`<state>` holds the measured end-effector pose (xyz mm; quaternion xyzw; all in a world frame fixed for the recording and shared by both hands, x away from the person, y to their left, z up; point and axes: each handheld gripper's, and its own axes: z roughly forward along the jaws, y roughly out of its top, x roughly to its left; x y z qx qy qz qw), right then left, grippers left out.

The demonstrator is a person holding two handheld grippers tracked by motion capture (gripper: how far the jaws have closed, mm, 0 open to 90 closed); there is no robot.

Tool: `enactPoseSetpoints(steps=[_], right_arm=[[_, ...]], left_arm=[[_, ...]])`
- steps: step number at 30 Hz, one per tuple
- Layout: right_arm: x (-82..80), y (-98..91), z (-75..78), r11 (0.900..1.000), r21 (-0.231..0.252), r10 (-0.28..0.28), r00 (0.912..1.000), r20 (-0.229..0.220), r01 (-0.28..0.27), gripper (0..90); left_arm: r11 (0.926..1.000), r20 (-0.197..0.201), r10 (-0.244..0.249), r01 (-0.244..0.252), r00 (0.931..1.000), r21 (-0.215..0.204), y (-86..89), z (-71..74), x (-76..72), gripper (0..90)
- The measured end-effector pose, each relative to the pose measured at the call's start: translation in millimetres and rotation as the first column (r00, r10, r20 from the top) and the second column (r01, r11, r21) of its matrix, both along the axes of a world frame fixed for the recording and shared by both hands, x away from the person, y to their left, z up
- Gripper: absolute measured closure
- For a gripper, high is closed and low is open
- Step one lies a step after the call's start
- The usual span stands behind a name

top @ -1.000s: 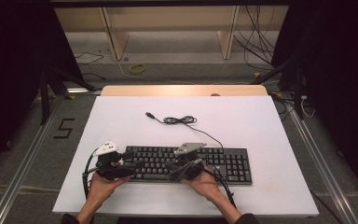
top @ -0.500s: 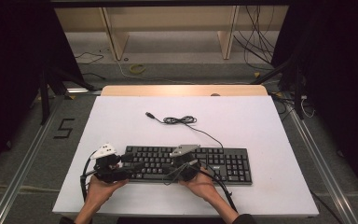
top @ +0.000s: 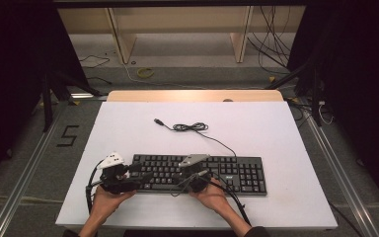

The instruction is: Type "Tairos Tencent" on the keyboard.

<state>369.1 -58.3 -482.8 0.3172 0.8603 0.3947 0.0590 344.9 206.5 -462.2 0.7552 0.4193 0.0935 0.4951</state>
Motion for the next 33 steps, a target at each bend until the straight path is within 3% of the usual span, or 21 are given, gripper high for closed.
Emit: enactPoseSetpoints(steps=[2, 3, 6, 12, 21, 24, 33], right_arm=[[1.2, -2.0, 1.0, 0.9998, 0.019, -0.004, 0.9999, -0.015, 0.004, 89.9], [1.4, -5.4, 4.6, 0.9985, 0.054, -0.009, 0.9998, -0.017, 0.010, 87.3], [1.0, -8.4, 8.4, 0.9970, 0.077, -0.008, 0.9999, -0.008, 0.008, 85.7], [-4.2, -14.7, 12.0, 0.9961, 0.088, 0.002, 1.0000, -0.003, -0.001, 77.9], [-9.7, -29.7, 19.5, 0.9905, 0.137, 0.000, 1.0000, -0.005, 0.001, 56.3], [-10.4, -33.4, 21.2, 0.9891, 0.147, -0.008, 0.9999, -0.006, 0.009, 54.6], [-14.8, -46.0, 25.6, 0.9867, 0.160, -0.028, 0.9996, 0.000, 0.028, 48.8]], left_arm=[[1.0000, 0.001, -0.006, 0.006, 1.0000, 0.006, -0.5, -0.5, 0.5, 37.1], [0.9999, 0.002, -0.008, 0.008, 1.0000, 0.010, -1.0, -0.7, 0.7, 38.3], [0.9998, -0.004, -0.014, 0.014, 0.9999, 0.013, -2.8, -2.3, 2.1, 40.7], [0.9993, -0.027, -0.034, 0.034, 0.9991, 0.017, -6.1, -4.3, 4.4, 52.2], [0.9944, -0.042, -0.082, 0.085, 0.9957, 0.063, -16.6, -6.7, 6.4, 70.3], [0.9908, -0.041, -0.094, 0.097, 0.9947, 0.094, -19.9, -7.0, 6.7, 73.6], [0.9840, -0.044, -0.122, 0.127, 0.9915, 0.125, -25.4, -8.6, 8.4, 86.5]])
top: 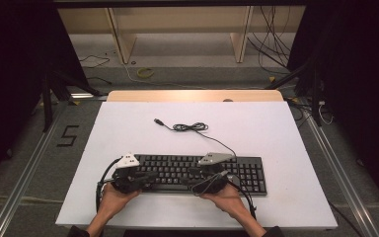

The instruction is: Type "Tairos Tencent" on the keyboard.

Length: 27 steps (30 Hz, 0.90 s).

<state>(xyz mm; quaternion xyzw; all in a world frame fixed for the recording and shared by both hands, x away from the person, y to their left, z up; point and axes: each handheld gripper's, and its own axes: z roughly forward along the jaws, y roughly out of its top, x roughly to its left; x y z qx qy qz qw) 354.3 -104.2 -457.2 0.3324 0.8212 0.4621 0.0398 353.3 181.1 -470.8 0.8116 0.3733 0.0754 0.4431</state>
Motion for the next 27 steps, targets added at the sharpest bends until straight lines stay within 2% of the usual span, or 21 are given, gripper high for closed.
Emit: enactPoseSetpoints(steps=[10, 27], right_arm=[[-4.5, -12.0, 4.2, 0.9997, 0.015, -0.020, 0.9995, 0.022, 0.020, 45.3], [-10.4, -21.1, 4.8, 0.9992, 0.020, -0.037, 0.9985, 0.040, 0.036, 40.4]], left_arm=[[0.9993, -0.018, -0.021, 0.022, 0.9996, 0.030, -7.3, -2.5, 1.6, 89.3], [0.9985, -0.030, -0.028, 0.030, 0.9991, 0.045, -10.2, -4.4, 3.3, 89.3]])
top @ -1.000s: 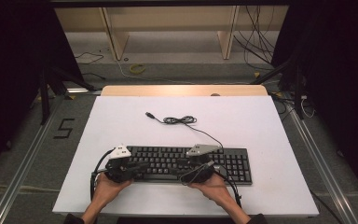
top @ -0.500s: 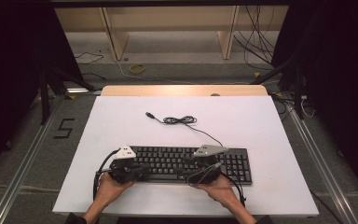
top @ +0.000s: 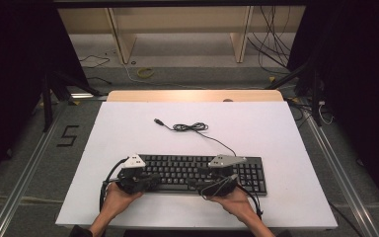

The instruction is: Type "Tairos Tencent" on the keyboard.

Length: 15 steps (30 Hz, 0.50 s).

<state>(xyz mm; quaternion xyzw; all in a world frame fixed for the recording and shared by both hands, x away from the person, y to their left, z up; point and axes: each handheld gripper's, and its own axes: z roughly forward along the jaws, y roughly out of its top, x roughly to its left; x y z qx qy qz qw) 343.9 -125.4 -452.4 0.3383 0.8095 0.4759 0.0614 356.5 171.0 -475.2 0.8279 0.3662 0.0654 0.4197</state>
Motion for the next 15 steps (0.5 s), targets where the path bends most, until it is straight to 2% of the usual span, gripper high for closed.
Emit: enactPoseSetpoints(steps=[15], right_arm=[[-5.3, -4.2, 0.2, 1.0000, 0.003, -0.006, 1.0000, 0.005, 0.006, 36.5]], left_arm=[[1.0000, -0.009, 0.000, 0.000, 1.0000, 0.006, -0.4, -1.0, 1.7, 89.3]])
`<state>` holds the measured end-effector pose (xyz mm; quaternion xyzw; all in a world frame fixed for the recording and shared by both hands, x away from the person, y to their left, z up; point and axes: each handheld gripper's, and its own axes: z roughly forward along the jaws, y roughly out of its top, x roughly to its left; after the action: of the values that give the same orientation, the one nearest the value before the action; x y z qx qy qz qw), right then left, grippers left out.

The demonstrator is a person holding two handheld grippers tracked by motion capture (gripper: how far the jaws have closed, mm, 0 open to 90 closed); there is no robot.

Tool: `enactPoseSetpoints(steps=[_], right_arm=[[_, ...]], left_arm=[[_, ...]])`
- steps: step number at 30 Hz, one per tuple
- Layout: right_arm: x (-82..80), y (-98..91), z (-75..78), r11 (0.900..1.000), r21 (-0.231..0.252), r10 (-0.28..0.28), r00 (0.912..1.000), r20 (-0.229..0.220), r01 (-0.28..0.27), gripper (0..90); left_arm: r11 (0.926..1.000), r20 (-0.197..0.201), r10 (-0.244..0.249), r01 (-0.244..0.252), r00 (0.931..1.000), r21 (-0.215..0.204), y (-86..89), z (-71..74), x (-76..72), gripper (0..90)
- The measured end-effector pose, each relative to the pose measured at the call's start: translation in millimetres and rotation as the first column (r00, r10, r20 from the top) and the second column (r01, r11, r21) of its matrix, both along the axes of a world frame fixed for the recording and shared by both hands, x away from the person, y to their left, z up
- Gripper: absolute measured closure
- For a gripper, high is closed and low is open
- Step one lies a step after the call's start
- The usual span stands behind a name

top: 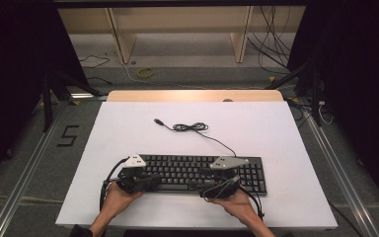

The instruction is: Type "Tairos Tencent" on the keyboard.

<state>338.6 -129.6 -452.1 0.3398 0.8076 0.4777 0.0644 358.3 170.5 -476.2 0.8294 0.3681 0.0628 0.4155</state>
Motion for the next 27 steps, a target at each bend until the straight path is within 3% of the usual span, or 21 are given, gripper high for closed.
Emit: enactPoseSetpoints(steps=[27], right_arm=[[-4.1, -4.2, -0.1, 1.0000, 0.001, -0.002, 1.0000, -0.005, 0.002, 36.4]], left_arm=[[0.9997, -0.017, 0.016, -0.016, 0.9997, 0.018, -0.9, -3.2, 5.0, 89.3]])
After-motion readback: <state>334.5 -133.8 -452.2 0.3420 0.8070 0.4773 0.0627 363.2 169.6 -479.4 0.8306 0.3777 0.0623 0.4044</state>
